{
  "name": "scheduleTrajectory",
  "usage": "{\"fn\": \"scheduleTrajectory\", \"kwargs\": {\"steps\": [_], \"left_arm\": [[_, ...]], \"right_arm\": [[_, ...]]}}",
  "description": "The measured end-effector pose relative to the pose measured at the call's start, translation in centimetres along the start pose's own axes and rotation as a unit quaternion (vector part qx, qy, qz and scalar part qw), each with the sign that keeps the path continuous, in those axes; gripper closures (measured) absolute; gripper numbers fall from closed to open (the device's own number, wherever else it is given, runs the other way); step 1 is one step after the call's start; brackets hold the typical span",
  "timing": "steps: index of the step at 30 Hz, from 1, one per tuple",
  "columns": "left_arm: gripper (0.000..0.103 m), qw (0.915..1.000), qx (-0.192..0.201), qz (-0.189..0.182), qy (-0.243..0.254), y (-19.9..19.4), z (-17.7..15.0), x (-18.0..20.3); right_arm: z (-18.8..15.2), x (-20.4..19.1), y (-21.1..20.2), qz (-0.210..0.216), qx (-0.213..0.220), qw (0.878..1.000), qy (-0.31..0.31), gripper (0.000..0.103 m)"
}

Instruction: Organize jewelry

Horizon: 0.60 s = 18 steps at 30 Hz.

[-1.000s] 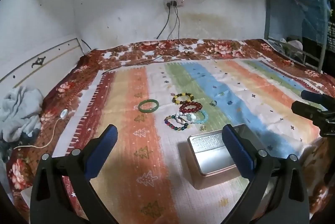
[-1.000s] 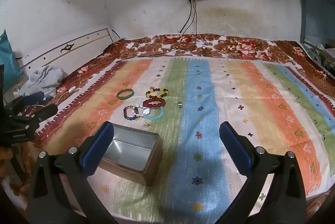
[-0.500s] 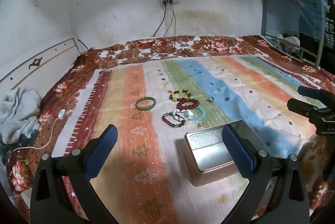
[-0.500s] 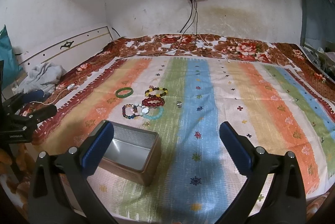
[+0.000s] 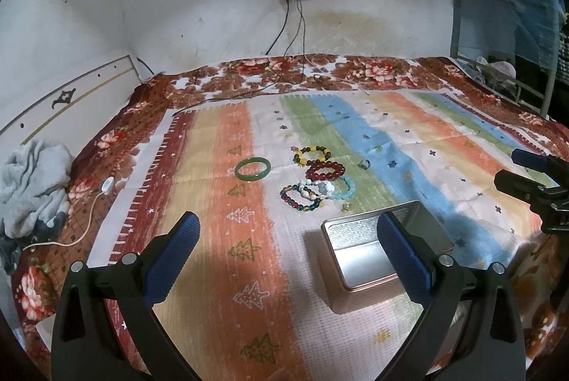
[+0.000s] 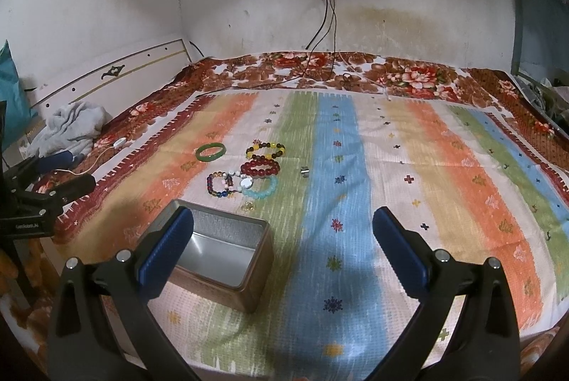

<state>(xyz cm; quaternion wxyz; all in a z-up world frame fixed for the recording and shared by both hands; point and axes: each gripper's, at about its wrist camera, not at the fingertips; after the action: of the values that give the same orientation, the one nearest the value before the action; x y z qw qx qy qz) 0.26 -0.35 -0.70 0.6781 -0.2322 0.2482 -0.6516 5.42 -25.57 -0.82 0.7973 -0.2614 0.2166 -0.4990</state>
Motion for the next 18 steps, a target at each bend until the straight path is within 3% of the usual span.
{"fn": "scheduleTrajectory", "kwargs": {"steps": [18], "left_arm": [[0.005, 0.9998, -0.011, 0.001, -0.014, 0.38, -0.02, -0.61]], "right_arm": [[0.56, 0.48, 0.54, 0.010, -0.022, 1.000, 0.016, 0.004]]}}
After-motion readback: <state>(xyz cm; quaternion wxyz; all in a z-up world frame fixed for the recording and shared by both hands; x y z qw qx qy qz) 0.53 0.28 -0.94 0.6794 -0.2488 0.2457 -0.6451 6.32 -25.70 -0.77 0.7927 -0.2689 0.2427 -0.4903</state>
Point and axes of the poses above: each gripper's, at about its wrist camera, not at the fingertips, and y roughly the way its jaws point, x to its right, z to its top, and after that the axes turned 6 degrees about -x, right-handed
